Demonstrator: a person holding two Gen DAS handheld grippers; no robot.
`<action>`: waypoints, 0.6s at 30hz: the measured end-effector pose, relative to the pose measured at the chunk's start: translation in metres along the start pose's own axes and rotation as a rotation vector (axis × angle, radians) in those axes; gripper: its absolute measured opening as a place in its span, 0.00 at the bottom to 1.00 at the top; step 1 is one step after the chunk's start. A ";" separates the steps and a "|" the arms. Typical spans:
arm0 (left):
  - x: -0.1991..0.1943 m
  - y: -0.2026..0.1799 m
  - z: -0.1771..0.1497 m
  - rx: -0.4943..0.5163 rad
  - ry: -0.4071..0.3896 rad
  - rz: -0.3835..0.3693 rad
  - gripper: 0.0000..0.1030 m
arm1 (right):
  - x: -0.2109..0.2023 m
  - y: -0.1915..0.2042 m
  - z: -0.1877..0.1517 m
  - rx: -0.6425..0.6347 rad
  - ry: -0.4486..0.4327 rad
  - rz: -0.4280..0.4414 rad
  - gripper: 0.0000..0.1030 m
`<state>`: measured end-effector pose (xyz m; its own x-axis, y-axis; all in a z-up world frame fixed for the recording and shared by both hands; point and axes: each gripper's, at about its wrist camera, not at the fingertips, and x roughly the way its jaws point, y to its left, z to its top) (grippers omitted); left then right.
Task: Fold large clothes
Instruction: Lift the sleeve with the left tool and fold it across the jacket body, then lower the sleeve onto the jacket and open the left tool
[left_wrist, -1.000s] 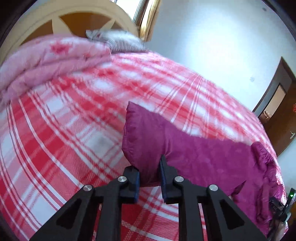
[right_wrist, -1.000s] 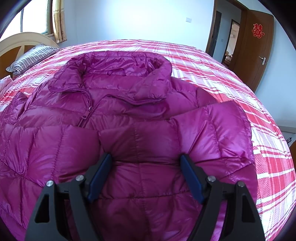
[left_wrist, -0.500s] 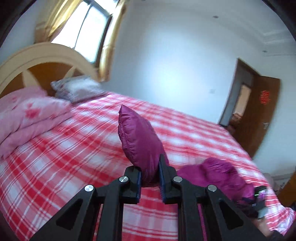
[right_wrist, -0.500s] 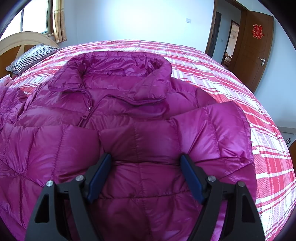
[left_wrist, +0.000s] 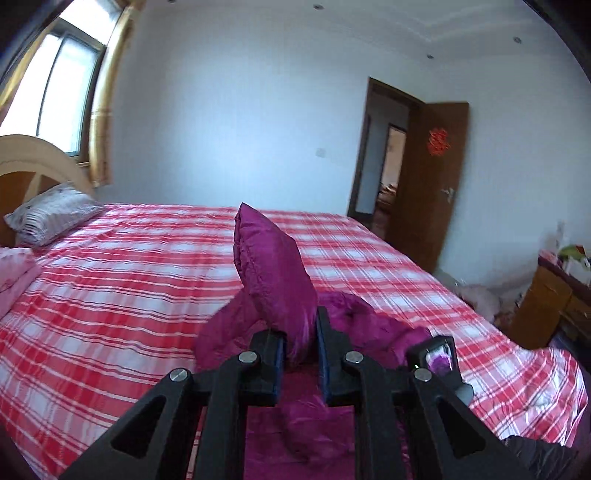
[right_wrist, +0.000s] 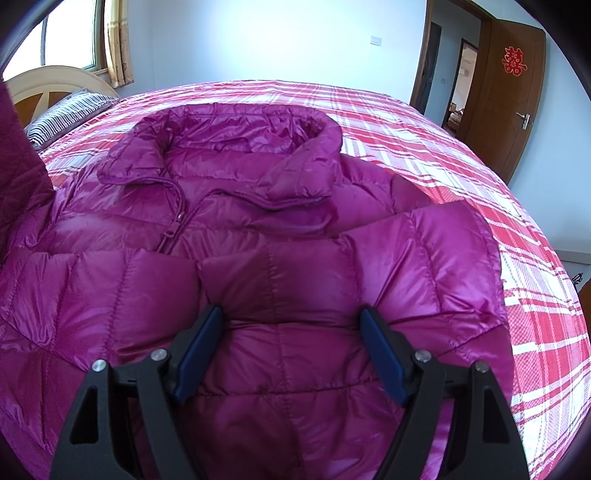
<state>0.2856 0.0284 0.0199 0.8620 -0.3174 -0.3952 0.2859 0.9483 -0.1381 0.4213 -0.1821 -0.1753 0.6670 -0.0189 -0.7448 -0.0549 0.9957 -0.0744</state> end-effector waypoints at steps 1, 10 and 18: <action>0.008 -0.010 -0.006 0.013 0.015 -0.009 0.14 | 0.000 0.000 0.000 0.002 0.000 0.002 0.78; 0.081 -0.061 -0.057 0.054 0.148 -0.033 0.14 | -0.002 -0.003 0.000 0.014 -0.004 0.022 0.79; 0.097 -0.087 -0.085 0.111 0.237 -0.030 0.19 | -0.003 -0.006 0.000 0.027 -0.007 0.042 0.81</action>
<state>0.3087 -0.0850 -0.0833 0.7344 -0.3254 -0.5957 0.3649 0.9293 -0.0578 0.4197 -0.1884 -0.1728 0.6701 0.0237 -0.7419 -0.0633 0.9977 -0.0253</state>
